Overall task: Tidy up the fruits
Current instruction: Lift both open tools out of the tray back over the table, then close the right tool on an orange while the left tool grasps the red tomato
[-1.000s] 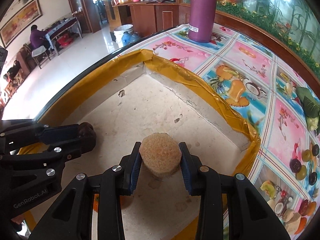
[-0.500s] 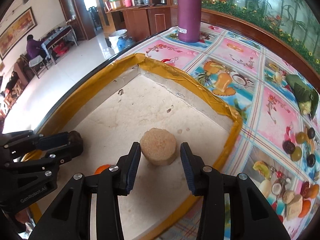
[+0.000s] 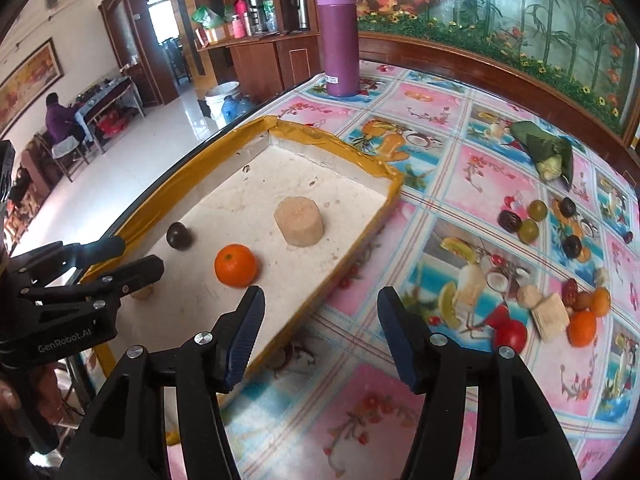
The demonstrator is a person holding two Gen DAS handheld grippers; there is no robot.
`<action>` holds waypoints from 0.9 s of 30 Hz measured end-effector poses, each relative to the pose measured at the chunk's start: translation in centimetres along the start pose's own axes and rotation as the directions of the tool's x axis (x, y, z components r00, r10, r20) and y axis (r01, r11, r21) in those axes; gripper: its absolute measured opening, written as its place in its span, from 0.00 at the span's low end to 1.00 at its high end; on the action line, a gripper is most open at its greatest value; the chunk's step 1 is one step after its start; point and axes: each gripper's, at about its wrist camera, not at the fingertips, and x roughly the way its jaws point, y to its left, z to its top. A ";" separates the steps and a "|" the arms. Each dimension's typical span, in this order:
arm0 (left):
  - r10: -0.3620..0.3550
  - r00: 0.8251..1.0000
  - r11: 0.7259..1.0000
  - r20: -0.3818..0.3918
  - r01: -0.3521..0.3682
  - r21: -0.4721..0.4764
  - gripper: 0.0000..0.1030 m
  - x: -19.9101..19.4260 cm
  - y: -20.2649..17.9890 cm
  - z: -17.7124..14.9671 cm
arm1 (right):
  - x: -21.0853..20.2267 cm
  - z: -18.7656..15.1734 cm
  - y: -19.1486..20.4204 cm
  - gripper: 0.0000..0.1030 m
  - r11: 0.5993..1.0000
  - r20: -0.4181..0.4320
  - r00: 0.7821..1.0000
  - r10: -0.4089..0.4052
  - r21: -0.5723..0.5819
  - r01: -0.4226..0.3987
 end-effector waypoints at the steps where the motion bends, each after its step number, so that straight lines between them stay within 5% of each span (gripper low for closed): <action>1: -0.003 1.000 1.000 0.005 0.003 0.006 0.65 -0.3 -0.5 -0.1 | -0.6 -0.5 -0.3 0.62 1.000 0.007 1.000 -0.010 0.011 0.010; 16: -0.087 0.996 0.988 0.005 0.086 0.132 0.73 -1.4 -10.6 -1.2 | -6.6 -7.7 -9.4 0.66 0.968 0.001 0.990 -0.138 0.211 0.134; 27: -0.133 0.989 0.964 -0.066 0.144 0.224 0.82 -0.3 -17.7 -3.2 | -9.7 -12.0 -16.9 0.78 0.902 -0.031 0.957 -0.289 0.326 0.284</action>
